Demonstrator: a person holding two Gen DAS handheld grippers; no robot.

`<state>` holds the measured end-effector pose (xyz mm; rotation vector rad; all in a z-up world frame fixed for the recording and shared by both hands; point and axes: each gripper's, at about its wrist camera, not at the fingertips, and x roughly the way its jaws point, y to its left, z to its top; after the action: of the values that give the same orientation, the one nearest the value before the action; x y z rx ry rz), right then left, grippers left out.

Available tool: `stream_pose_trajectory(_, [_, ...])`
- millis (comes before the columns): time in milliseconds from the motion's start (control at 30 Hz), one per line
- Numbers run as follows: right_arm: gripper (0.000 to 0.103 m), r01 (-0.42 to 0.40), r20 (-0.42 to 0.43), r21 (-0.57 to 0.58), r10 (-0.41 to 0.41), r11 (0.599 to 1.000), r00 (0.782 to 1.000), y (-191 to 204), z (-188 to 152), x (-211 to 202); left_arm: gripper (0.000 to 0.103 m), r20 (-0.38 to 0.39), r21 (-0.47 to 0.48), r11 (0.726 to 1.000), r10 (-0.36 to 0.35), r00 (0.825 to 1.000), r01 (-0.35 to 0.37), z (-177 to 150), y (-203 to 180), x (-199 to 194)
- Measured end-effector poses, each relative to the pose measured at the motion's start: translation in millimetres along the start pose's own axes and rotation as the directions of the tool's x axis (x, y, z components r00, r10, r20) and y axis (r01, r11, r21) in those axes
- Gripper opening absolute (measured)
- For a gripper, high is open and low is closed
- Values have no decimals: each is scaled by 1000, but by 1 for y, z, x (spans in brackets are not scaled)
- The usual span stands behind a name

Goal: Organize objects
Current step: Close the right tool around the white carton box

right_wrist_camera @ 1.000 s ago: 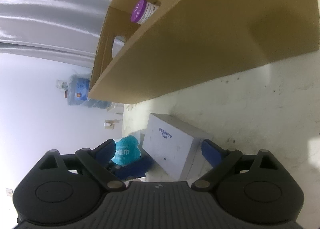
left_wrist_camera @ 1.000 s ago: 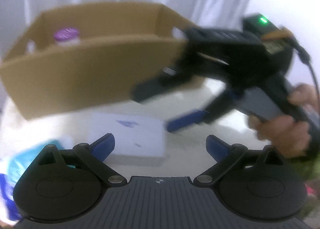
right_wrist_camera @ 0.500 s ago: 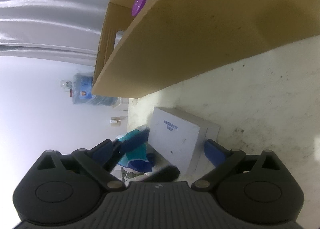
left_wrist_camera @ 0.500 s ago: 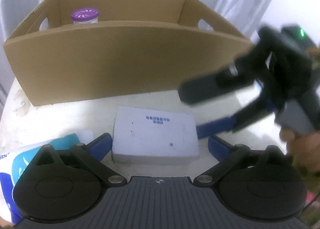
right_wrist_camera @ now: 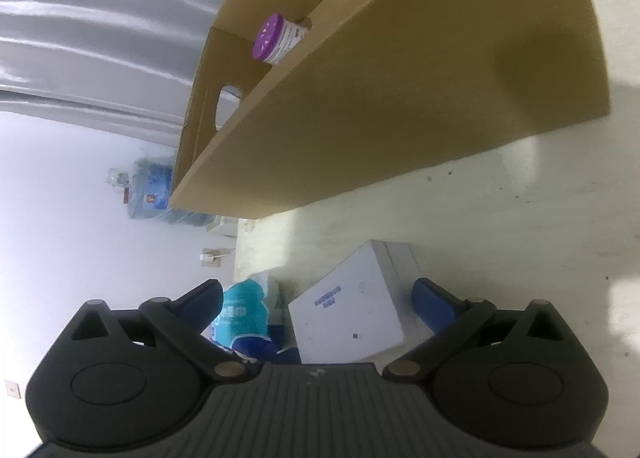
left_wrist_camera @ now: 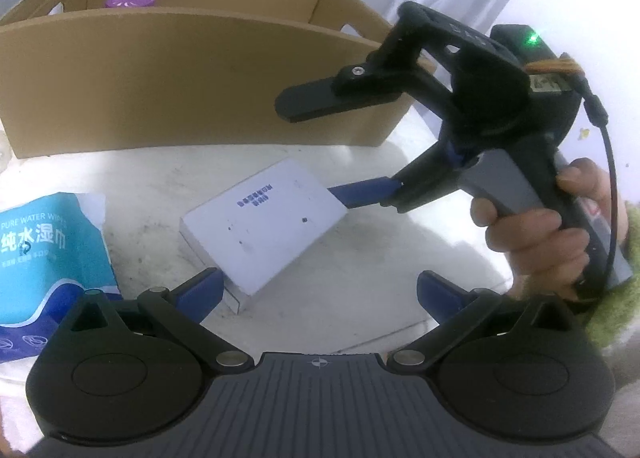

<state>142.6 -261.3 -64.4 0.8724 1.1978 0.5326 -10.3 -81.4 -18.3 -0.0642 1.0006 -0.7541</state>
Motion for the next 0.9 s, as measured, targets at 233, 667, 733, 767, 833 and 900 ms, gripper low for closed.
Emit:
stream_pose_trajectory(233, [102, 51, 33, -51, -50, 997, 998, 0, -8, -4, 96, 25, 114, 986, 117, 993, -119, 10, 7, 7])
stream_pose_trajectory(667, [103, 154, 150, -211, -123, 965, 981, 4, -34, -3, 83, 57, 222, 937, 264, 963, -270, -1, 12, 48])
stream_pose_trajectory(733, [103, 161, 142, -219, -132, 962, 981, 7, -33, -2, 83, 61, 208, 940, 263, 963, -270, 0, 15, 48])
stream_pose_trajectory(767, [103, 164, 139, -222, -135, 961, 981, 7, -33, -2, 83, 62, 201, 942, 262, 963, -269, 1, 16, 49])
stream_pose_trajectory(833, [103, 173, 129, -238, -145, 956, 981, 10, -32, -1, 83, 62, 185, 946, 258, 964, -265, 2, 20, 47])
stream_pose_trajectory(900, [103, 185, 120, -260, -159, 948, 980, 13, -32, 1, 85, 65, 168, 953, 246, 967, -254, 6, 21, 52])
